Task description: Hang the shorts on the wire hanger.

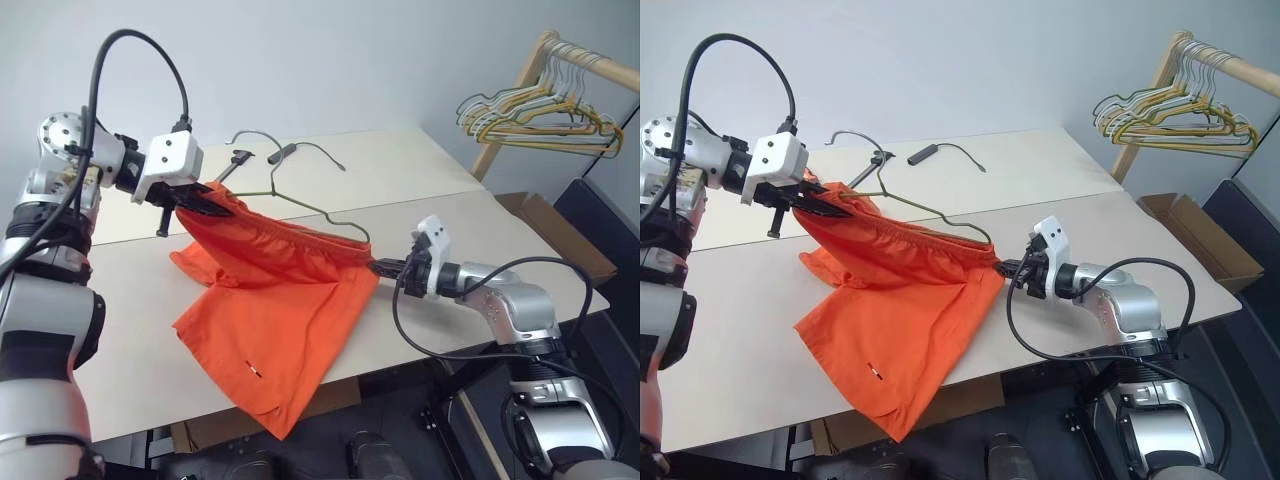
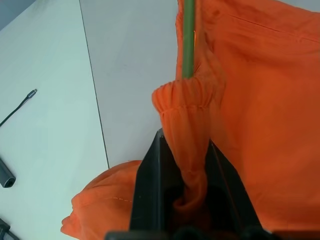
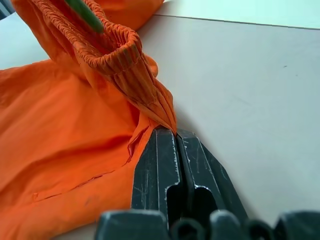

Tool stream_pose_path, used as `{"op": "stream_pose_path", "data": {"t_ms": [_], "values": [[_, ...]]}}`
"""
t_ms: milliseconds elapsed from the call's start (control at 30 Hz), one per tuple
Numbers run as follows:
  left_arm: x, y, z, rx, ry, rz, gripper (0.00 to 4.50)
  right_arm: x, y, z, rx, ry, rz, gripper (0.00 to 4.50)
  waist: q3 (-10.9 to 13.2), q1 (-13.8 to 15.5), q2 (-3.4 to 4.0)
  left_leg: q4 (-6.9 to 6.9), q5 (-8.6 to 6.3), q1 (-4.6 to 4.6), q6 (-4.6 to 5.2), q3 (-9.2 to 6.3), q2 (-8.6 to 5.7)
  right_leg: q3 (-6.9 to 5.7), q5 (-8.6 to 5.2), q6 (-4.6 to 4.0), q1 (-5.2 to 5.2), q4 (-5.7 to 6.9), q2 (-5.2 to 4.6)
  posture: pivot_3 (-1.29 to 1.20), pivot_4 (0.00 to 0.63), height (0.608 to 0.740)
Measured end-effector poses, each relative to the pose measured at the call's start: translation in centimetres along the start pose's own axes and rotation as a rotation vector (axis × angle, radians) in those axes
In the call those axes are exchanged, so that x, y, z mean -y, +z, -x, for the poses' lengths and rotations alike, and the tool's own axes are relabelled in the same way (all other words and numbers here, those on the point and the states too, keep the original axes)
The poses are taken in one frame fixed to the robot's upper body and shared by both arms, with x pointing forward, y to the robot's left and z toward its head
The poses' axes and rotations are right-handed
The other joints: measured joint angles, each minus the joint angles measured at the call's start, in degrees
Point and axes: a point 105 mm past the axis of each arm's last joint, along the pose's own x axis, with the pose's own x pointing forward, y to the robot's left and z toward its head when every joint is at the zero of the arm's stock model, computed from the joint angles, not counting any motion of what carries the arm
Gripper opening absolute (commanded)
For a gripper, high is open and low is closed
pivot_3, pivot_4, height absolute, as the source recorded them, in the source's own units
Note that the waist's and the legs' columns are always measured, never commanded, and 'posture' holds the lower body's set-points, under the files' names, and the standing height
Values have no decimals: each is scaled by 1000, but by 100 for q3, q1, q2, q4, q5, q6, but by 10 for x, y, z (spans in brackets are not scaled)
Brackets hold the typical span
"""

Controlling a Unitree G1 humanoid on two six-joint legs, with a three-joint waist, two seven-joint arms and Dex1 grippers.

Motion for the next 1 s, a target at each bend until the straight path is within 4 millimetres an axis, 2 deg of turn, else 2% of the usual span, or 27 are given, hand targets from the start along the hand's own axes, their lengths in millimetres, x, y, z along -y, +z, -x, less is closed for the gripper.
{"op": "stream_pose_path", "data": {"t_ms": [200,367,500,567,800,900,1000], "values": [[3,-9,-1,-47,-14,5,0,0,3,2,6,-3,19,49,0,-2,0,0,0,1,0,2,-1,0,0,0,0,0,0,-81,0,740],[5,-16,-4,-77,-20,20,0,0,13,11,5,-10,104,49,0,5,0,7,-3,-5,4,2,0,-2,-1,1,-1,-1,0,-85,0,740],[5,-18,-5,-93,-22,12,0,-7,19,14,-36,2,248,49,0,2,0,9,-3,-4,6,4,1,-1,-1,2,-1,-1,0,-89,0,740],[4,-18,-4,-96,-19,7,0,-11,22,13,-75,-2,374,49,0,1,0,11,-3,-4,6,5,1,-1,-1,2,-2,0,0,-89,0,740],[-1,-20,-10,-139,14,-22,0,-23,67,6,-109,-41,800,49,0,-1,0,14,-5,-8,8,6,2,-2,-2,3,-6,0,0,-89,0,740],[-2,-22,-10,-169,23,-37,0,-29,75,3,-112,-34,885,49,0,-2,0,15,-5,-9,8,9,1,-2,-1,3,-5,0,-1,-92,0,740],[-4,-23,-11,-180,40,-45,0,-35,74,0,-121,2,942,49,0,7,0,15,-5,-8,8,9,1,-3,-1,3,-4,0,-1,-94,0,740]]}}
